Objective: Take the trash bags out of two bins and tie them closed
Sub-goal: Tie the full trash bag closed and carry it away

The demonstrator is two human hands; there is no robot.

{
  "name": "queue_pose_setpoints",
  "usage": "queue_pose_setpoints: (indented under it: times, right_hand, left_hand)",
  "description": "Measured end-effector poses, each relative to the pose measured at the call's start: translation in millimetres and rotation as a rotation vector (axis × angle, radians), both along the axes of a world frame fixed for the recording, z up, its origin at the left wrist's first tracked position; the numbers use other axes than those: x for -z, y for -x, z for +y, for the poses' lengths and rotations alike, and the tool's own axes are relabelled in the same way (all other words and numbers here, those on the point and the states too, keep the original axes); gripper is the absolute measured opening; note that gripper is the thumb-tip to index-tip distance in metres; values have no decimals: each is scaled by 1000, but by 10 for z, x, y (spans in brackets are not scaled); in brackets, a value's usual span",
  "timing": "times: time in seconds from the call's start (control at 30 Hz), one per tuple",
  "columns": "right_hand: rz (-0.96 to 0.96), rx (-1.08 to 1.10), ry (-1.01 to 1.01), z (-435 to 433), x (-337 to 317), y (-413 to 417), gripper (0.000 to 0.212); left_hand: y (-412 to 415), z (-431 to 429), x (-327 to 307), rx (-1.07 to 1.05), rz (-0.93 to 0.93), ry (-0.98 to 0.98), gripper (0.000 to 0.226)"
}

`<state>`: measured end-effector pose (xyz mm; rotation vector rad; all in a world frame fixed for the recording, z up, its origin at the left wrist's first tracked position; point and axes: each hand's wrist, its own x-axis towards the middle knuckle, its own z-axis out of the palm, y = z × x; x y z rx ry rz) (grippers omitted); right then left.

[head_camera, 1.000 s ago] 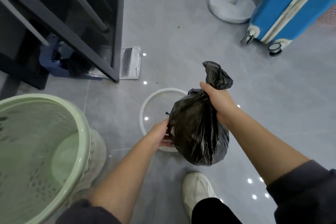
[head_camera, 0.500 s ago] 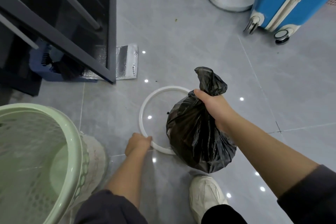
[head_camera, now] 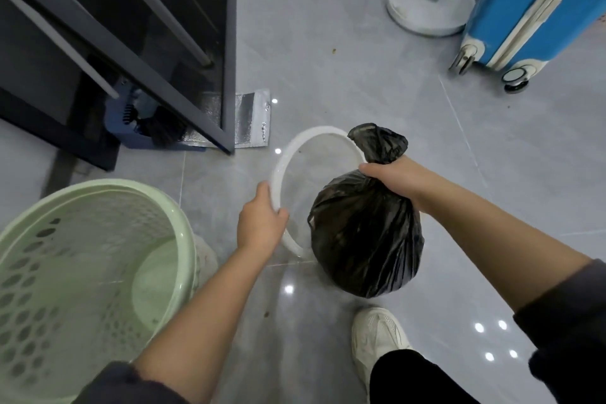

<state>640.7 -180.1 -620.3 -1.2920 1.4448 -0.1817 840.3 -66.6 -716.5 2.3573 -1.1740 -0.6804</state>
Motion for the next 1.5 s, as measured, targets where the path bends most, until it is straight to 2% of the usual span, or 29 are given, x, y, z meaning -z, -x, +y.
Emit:
queue_pose_setpoints:
  times: [0.13,0.27,0.43,0.53,0.67,0.8,0.9,1.1,1.23,1.3,1.4,1.5]
  right_hand:
    - [41,-101,15,35,-262,-160,29]
    - [34,-183,79,29,-561,-373,17]
    - [39,-253,137,5,-879,-661,19]
    - [34,-306,148,20,-986,-898,21]
    - [9,-359,149,161,-998,-1230,17]
    - [-22,-397,137,372,-880,-1505,17]
    - [-28,-425,126,541,-747,-1697,30]
    - [21,-553,132,873,-501,-1984,37]
    - [82,-719,189,987,-300,-2117,79]
    - [105,-768,170,1002,-163,-2172,92]
    - [81,-772,160,1023,-101,-2237,92]
    - [64,-775,142,1051,-108,-2283,79]
  left_hand:
    - [-242,53,-689,120,-218,70,37]
    - [-621,191,-1292,30,-307,101,35]
    - [-1282,515,-1779,-227,-214,8,19]
    - [-1665,841,-1949,-333,-94,-32,15]
    - [-2005,1410,-1995,-470,204,-53,18]
    - [-2159,1980,-1934,-501,327,-131,19]
    - [-2260,2337,-1816,-530,381,-182,29]
    - [-2287,2635,-1686,-557,349,-200,27]
    - [-2302,2620,-1633,-602,343,-149,28]
    - [-2337,2637,-1592,-633,319,-145,28]
    - [-2415,2688,-1519,-649,233,-165,30]
    - [-2481,2729,-1485,-633,148,-207,31]
